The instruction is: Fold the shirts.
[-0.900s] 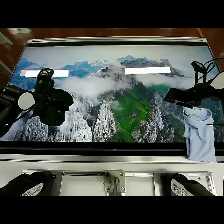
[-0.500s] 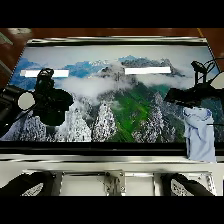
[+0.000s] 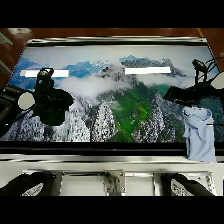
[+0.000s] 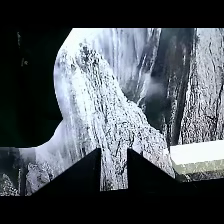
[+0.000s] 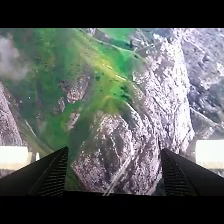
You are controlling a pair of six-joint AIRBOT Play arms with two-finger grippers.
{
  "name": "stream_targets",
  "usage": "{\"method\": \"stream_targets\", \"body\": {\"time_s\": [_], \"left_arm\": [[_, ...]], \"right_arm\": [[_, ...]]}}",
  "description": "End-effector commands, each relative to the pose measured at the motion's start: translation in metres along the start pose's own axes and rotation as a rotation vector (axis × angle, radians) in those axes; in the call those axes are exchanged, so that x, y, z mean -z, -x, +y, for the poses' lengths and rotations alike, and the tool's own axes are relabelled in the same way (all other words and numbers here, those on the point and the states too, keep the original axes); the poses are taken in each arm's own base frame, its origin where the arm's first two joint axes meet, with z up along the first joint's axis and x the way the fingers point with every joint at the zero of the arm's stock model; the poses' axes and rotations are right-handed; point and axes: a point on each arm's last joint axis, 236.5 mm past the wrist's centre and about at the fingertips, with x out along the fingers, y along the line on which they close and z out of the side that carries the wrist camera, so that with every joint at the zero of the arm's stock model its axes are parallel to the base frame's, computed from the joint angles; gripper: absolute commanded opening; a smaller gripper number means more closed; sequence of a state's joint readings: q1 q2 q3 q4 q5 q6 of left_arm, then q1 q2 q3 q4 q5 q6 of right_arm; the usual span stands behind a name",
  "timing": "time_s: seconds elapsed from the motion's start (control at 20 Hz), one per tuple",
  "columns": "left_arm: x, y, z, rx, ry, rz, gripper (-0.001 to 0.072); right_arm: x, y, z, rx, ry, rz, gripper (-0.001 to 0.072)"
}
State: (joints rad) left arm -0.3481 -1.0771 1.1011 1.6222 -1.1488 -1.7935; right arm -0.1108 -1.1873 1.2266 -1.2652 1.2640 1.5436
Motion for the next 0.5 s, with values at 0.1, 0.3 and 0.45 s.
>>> {"method": "stream_targets", "body": {"time_s": [0.1,0.3,0.45], "left_arm": [[-0.0041,-0.0003,-0.0037,0.016,0.006,-0.017,0.0222],[-0.0040,-0.0004,-0.0060,0.027,0.011,-0.016,0.0222],[-0.0042,-0.0004,-0.0054,0.026,0.013,-0.017,0.0224]], "right_arm": [[0.0051,0.0001,-0.0002,0.002,0.016,0.022,0.0686],[0.0048,0.0001,-0.0004,0.003,0.030,0.021,0.0686],[0.0044,0.0001,-0.0019,0.009,0.041,0.019,0.0686]]}}
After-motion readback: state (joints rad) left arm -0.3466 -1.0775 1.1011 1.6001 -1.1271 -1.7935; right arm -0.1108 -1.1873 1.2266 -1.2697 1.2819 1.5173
